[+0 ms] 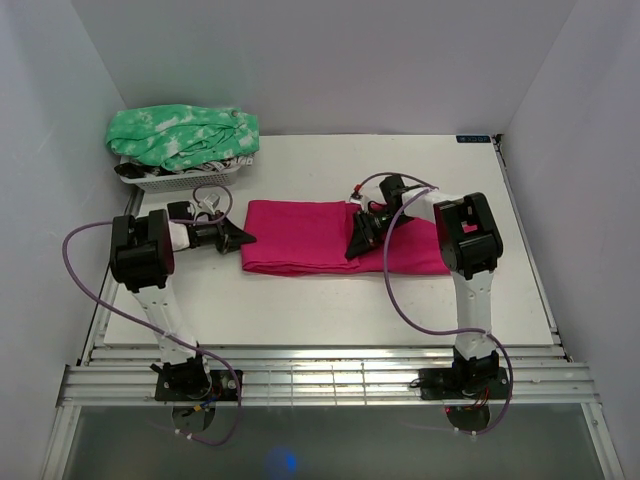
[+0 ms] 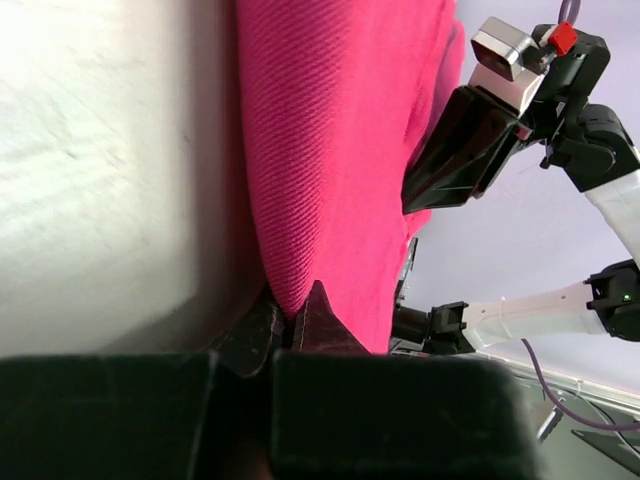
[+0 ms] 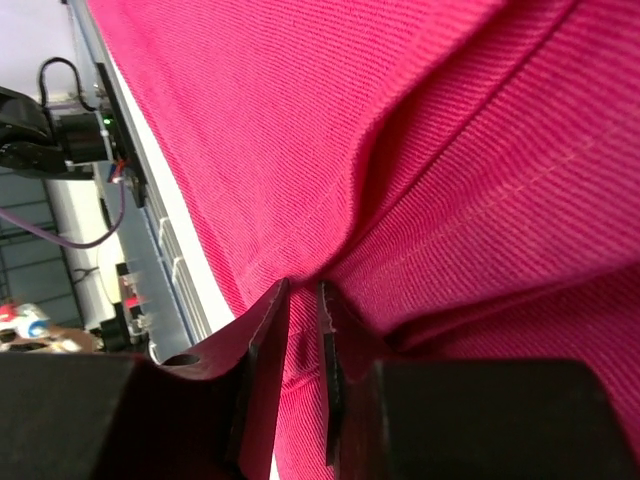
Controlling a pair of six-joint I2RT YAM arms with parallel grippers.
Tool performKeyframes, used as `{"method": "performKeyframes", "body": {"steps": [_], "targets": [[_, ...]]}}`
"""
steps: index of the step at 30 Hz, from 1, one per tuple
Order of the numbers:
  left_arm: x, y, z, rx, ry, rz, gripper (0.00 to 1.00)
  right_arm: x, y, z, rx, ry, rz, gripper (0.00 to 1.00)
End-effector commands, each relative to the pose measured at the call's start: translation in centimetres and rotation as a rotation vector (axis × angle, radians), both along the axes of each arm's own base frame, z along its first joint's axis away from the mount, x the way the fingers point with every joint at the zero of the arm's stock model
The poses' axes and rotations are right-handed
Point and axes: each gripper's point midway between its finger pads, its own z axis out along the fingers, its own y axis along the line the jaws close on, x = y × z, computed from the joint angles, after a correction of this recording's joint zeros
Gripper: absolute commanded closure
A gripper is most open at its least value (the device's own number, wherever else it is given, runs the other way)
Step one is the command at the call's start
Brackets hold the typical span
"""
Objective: Fold and stack the trousers
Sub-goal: Fold the trousers
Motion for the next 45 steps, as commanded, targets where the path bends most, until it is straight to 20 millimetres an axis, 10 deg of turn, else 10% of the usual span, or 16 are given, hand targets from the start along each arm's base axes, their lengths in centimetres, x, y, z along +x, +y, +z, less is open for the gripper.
{"method": "performKeyframes", "body": {"steps": [1,9,12,19,26,30,37,45], "targets": [[0.4,0.9,6.0,0.006,-0.158,0.007,1.0,-1.0,-1.2,-4.8,-0.228,-0.093,0.062,0.76],[-1.1,3.1,15.3,0.105,-0.27,0.027,1.0,0.5,2.6,1.7,-0.156,-0.301,0.1,0.57],[-1.8,3.1,18.0,0.145,-0.323,0.011,1.0,1.5,1.4,4.8,-0.162,-0.4,0.098,0.35],[-2.2,2.3,23.1,0.176,-0.462,-0.021,1.0,4.3,-7.0,7.7,-0.246,-0.334,-0.052,0.42],[-1.8,-1.5,25.5,0.229,-0.548,-0.106,1.0,5.7,-20.2,5.3,-0.484,-0.3,-0.256,0.39],[-0.9,-4.4,25.7,0.235,-0.547,-0.154,1.0,7.4,-23.8,4.2,-0.527,-0.265,-0.392,0.36],[0.4,-8.6,27.1,0.207,-0.566,-0.212,1.0,6.9,-23.0,2.2,-0.469,-0.186,-0.4,0.33],[-0.3,-16.0,26.4,0.157,-0.532,-0.311,1.0,5.3,-20.3,0.6,-0.346,-0.089,-0.352,0.83]]}}
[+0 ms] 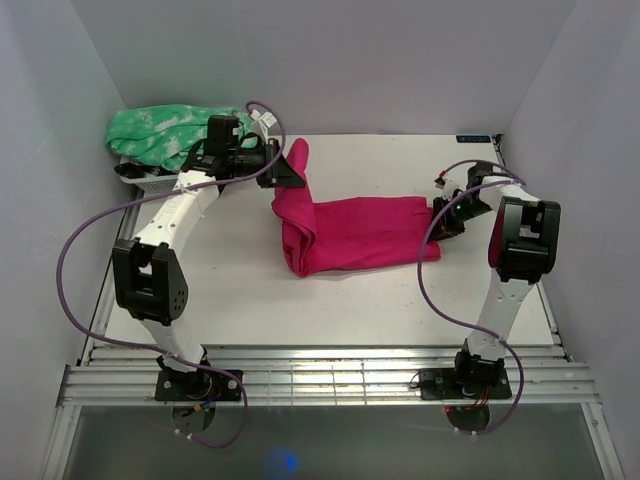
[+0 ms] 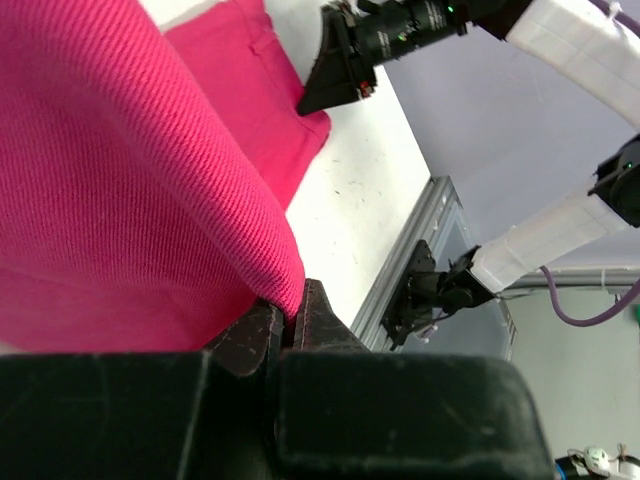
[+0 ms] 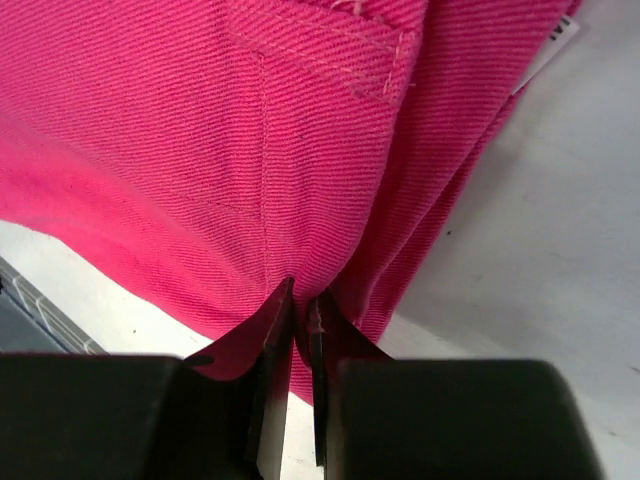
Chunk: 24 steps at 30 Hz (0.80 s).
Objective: Fold and stack the trousers
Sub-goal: Fold the trousers
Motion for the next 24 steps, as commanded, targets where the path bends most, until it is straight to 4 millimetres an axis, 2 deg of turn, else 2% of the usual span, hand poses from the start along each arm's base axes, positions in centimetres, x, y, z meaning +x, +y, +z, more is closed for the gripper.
{"method": "performKeyframes", "body": {"steps": [1,2,3,12,13,14,16,17,19,20,21,24], "targets": [[-0.7,-3.6,2.8,-0.05,-0.05,-0.052,1.0,-1.2,1.8,0.0,0.074,0.029,0.028,0.87],[-1.1,-5.0,3.1,-0.054,-0.053,-0.076,1.0,-1.2,1.8,0.0,0.073,0.021,0.036,0.92],[-1.0,-5.9,2.5,-0.057,-0.024,-0.085,1.0,-1.3,2.1,0.1,0.073,0.017,0.042,0.92],[-1.7,-15.3,1.7,-0.086,-0.004,-0.179,1.0,-2.2,3.5,-0.2,0.096,0.014,0.071,0.92],[-1.5,-16.3,0.4,-0.079,0.03,-0.181,1.0,-2.2,3.7,-0.2,0.103,0.011,0.073,0.92],[-2.1,-17.7,-0.1,-0.076,0.04,-0.197,1.0,-2.2,4.0,0.0,0.107,0.008,0.077,0.92],[-1.6,-19.3,-0.6,-0.078,0.035,-0.182,1.0,-2.5,4.5,0.0,0.123,0.016,0.08,0.92],[-1.8,-20.5,-2.2,-0.068,0.073,-0.187,1.0,-2.5,4.7,0.1,0.129,0.009,0.08,0.92],[-1.2,-21.7,-3.3,-0.066,0.083,-0.169,1.0,-3.0,5.4,0.2,0.15,0.02,0.088,0.92],[-1.3,-22.7,-5.2,-0.052,0.123,-0.167,1.0,-3.0,5.8,0.4,0.156,0.012,0.092,0.92],[-1.3,-23.1,-6.0,-0.047,0.139,-0.164,1.0,-3.0,5.9,0.4,0.162,0.008,0.093,0.92],[-2.2,-24.9,-8.6,-0.031,0.181,-0.184,1.0,-3.5,6.2,0.2,0.182,0.019,0.079,0.92]]}}
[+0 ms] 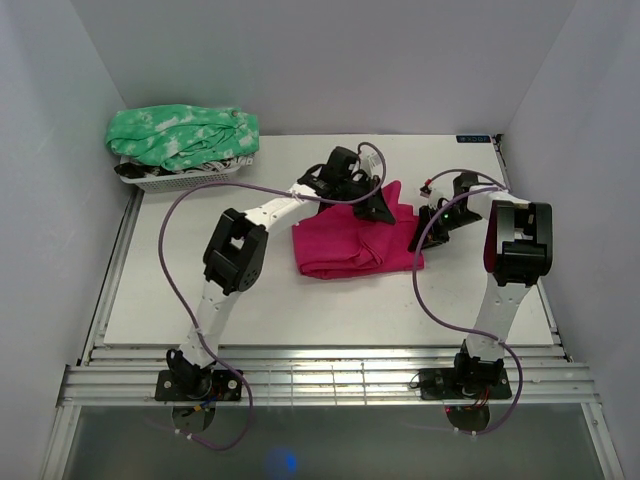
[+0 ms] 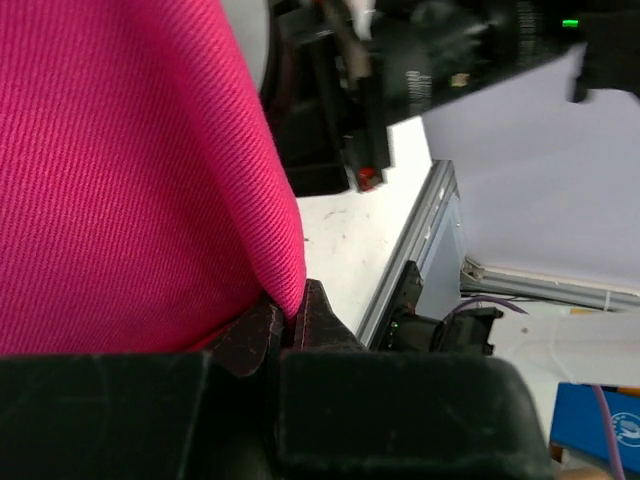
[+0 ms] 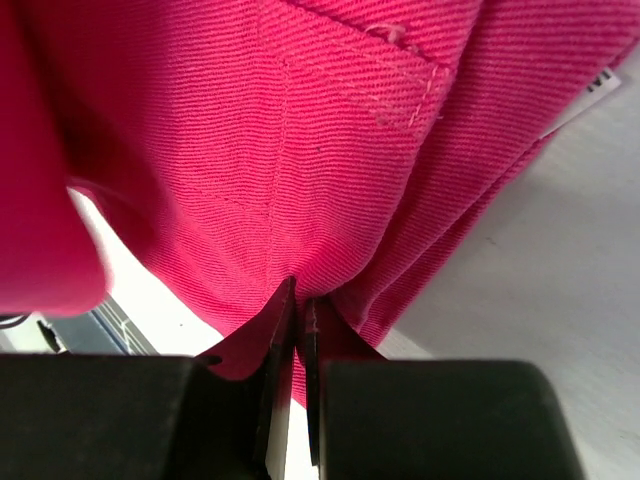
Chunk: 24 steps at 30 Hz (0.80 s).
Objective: Fold and stack the trousers
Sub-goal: Fold the trousers
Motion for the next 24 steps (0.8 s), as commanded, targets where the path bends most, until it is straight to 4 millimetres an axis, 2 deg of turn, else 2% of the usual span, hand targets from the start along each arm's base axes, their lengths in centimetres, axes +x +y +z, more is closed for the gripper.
{"method": "performKeyframes", "body": {"steps": [1,3,7,8,12,14,16,17,18,19,20,22,23,24], "targets": [[-0.2,-2.5,1.9,-0.059,-0.022,0.005,1.0,-0.6,1.5,0.7,0.051,-0.008,0.012,0.92],[-0.8,-3.1,0.0,-0.03,0.013,0.005,1.0,-0.7,1.6,0.7,0.059,-0.002,0.009,0.92],[-0.6,-3.6,-1.5,-0.041,0.03,-0.001,0.98,-0.7,1.9,1.2,0.081,-0.006,0.005,0.92],[-0.6,-3.8,-1.6,-0.053,0.032,-0.013,0.85,-0.7,1.9,1.3,0.08,-0.003,0.002,0.92],[-1.7,-4.6,0.3,-0.146,0.057,-0.086,0.82,-0.3,1.8,1.9,0.079,-0.029,0.001,0.92],[-1.6,-4.7,1.4,-0.179,0.052,-0.093,0.8,-0.4,2.0,2.0,0.093,-0.015,-0.001,0.92],[-1.4,-4.6,2.5,-0.206,0.041,-0.108,0.6,-0.5,2.1,2.1,0.101,-0.007,-0.003,0.91],[-1.0,-4.0,3.1,-0.214,0.044,-0.101,0.52,-0.6,2.0,2.3,0.096,-0.008,-0.004,0.84],[-0.7,-3.6,3.3,-0.215,0.041,-0.092,0.41,-0.4,1.8,2.6,0.09,-0.017,-0.007,0.82],[-0.6,-3.0,3.8,-0.222,0.045,-0.098,0.39,-0.3,1.5,3.1,0.078,-0.039,-0.007,0.78],[0.2,-1.7,4.4,-0.235,0.028,-0.08,0.36,-0.2,0.8,3.4,0.071,-0.043,-0.018,0.66],[0.7,-0.1,4.8,-0.227,0.023,-0.062,0.29,0.7,-0.3,4.5,0.044,-0.083,-0.026,0.57],[1.0,1.4,4.4,-0.218,0.032,-0.049,0.29,1.2,-1.3,5.0,0.036,-0.102,-0.038,0.51],[0.8,2.5,5.9,-0.214,0.004,-0.043,0.29,1.2,-1.9,5.5,0.036,-0.092,-0.05,0.48]]}}
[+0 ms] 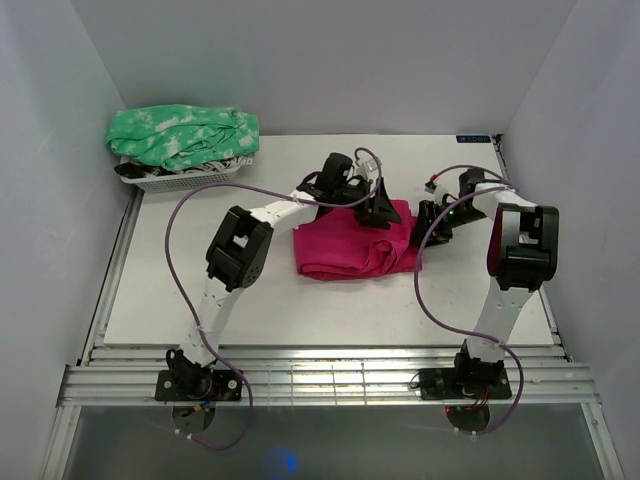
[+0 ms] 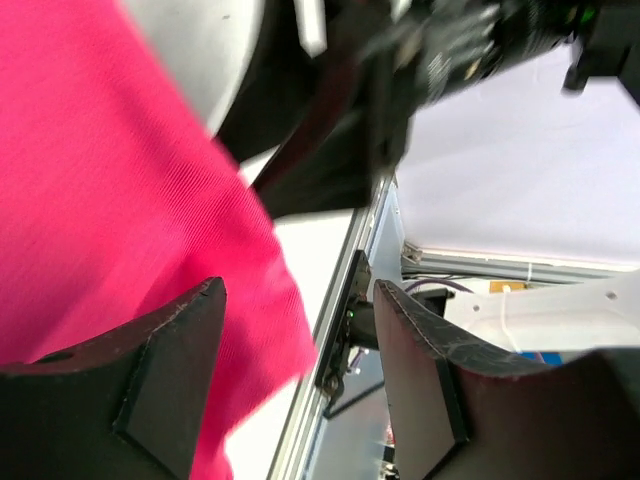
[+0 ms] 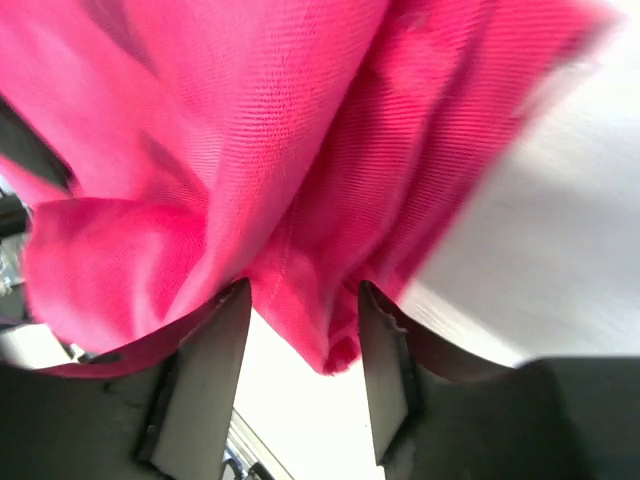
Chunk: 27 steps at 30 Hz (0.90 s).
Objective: Fold and stack the trousers
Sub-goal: Fold the trousers
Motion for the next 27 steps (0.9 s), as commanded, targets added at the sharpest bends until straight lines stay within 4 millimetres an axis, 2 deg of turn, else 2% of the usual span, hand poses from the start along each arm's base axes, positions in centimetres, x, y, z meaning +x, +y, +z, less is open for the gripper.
{"method": "performKeyframes", "body": {"steps": [1,2,3,4,5,6,7,8,9,10,12,13,14,15,16,17,19,24,25,26,27], "targets": [[1.2,5.0,8.5,-0.088,-0.138,0.034,0.28,1.9,-2.6,4.1,-0.012,-0.1,-0.036,0.46],[1.4,6.5,7.9,-0.07,-0.13,0.057,0.28,2.8,-3.9,5.0,-0.018,-0.127,-0.06,0.44],[1.1,7.6,10.0,-0.084,-0.178,0.069,0.28,2.5,-4.4,5.4,-0.014,-0.107,-0.069,0.44],[1.2,8.6,10.5,-0.078,-0.192,0.087,0.28,2.6,-4.7,5.9,-0.002,-0.107,-0.075,0.43],[2.0,10.2,10.7,-0.062,-0.21,0.132,0.28,3.0,-5.3,6.6,0.011,-0.117,-0.093,0.4],[1.8,11.5,9.8,-0.017,-0.188,0.155,0.28,2.8,-5.2,7.0,0.033,-0.109,-0.098,0.39],[1.7,12.7,11.0,0.002,-0.295,0.161,0.28,2.3,-4.6,7.6,0.085,-0.085,-0.097,0.39],[1.8,13.7,10.9,0.037,-0.341,0.171,0.25,2.0,-4.0,8.0,0.12,-0.071,-0.095,0.37],[1.4,14.8,9.3,0.11,-0.351,0.183,0.23,1.5,-3.3,8.3,0.165,-0.033,-0.107,0.36],[0.7,15.7,10.2,0.125,-0.459,0.162,0.22,1.3,-2.5,8.8,0.225,-0.014,-0.112,0.35],[-0.3,17.0,9.1,0.186,-0.498,0.153,0.2,0.6,-1.2,8.7,0.265,0.028,-0.101,0.3],[-0.9,17.9,7.7,0.229,-0.498,0.153,0.21,0.4,-0.7,8.6,0.269,0.05,-0.1,0.3],[-1.5,18.5,8.0,0.242,-0.556,0.129,0.21,0.2,0.3,8.4,0.272,0.056,-0.08,0.3],[-2.2,19.2,7.2,0.27,-0.545,0.109,0.22,-0.2,0.8,8.1,0.278,0.074,-0.075,0.3],[-2.4,19.7,6.6,0.301,-0.549,0.108,0.23,-0.2,1.1,7.7,0.27,0.101,-0.085,0.3],[-2.6,20.1,6.7,0.312,-0.575,0.104,0.23,-0.4,2.0,7.4,0.263,0.103,-0.063,0.3],[-3.0,20.7,6.3,0.34,-0.577,0.103,0.22,-0.8,2.6,6.3,0.239,0.139,-0.061,0.3],[-4.2,20.9,5.9,0.331,-0.625,0.054,0.19,-1.9,4.5,4.9,0.216,0.181,-0.018,0.26],[-4.5,20.8,5.4,0.336,-0.625,0.039,0.19,-1.9,4.4,4.8,0.202,0.178,-0.018,0.28],[-5.0,20.5,4.7,0.344,-0.645,0.004,0.2,-2.1,5.3,4.9,0.196,0.168,0.018,0.37],[-5.2,20.5,3.7,0.359,-0.646,-0.03,0.21,-2.3,5.3,5.1,0.192,0.171,0.023,0.42]]}}
